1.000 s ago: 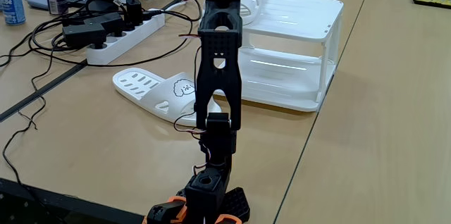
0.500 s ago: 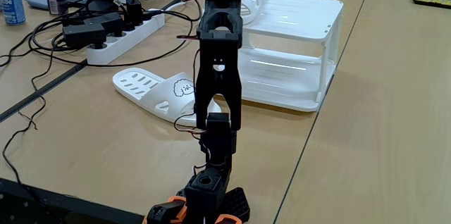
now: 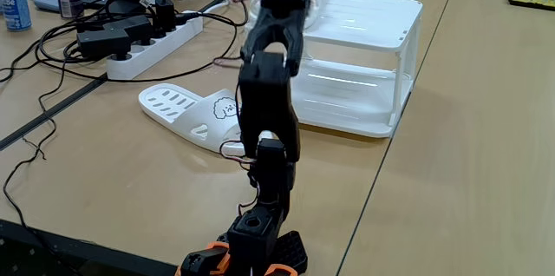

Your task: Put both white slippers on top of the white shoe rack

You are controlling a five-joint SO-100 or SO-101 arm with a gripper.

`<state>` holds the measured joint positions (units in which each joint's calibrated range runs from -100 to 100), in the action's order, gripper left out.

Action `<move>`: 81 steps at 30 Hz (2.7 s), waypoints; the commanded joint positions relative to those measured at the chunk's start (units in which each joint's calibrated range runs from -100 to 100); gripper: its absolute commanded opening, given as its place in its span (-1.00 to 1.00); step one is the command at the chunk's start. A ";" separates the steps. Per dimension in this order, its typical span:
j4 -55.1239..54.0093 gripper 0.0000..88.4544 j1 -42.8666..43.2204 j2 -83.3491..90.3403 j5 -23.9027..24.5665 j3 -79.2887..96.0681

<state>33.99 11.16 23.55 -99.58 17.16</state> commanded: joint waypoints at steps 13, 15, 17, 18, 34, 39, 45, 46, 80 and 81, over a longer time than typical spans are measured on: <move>-21.39 -0.65 -13.71 27.40 -0.42 50.63; -27.26 -0.65 -12.89 27.40 -0.42 56.68; -32.61 -0.65 -11.65 27.40 -0.42 62.09; -35.20 -0.65 -10.75 27.40 -0.42 64.71; -48.31 -0.56 9.56 21.85 -0.42 73.55; -55.91 -0.55 14.17 14.53 -0.42 73.55; -63.33 -0.55 15.15 6.20 -0.42 72.74; -64.02 -0.55 15.15 4.93 -0.42 72.01; -64.71 -0.55 19.35 -16.94 -0.42 52.26; -64.71 -0.55 19.35 -17.45 -0.42 51.81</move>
<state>-29.44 30.19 6.56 -99.58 73.05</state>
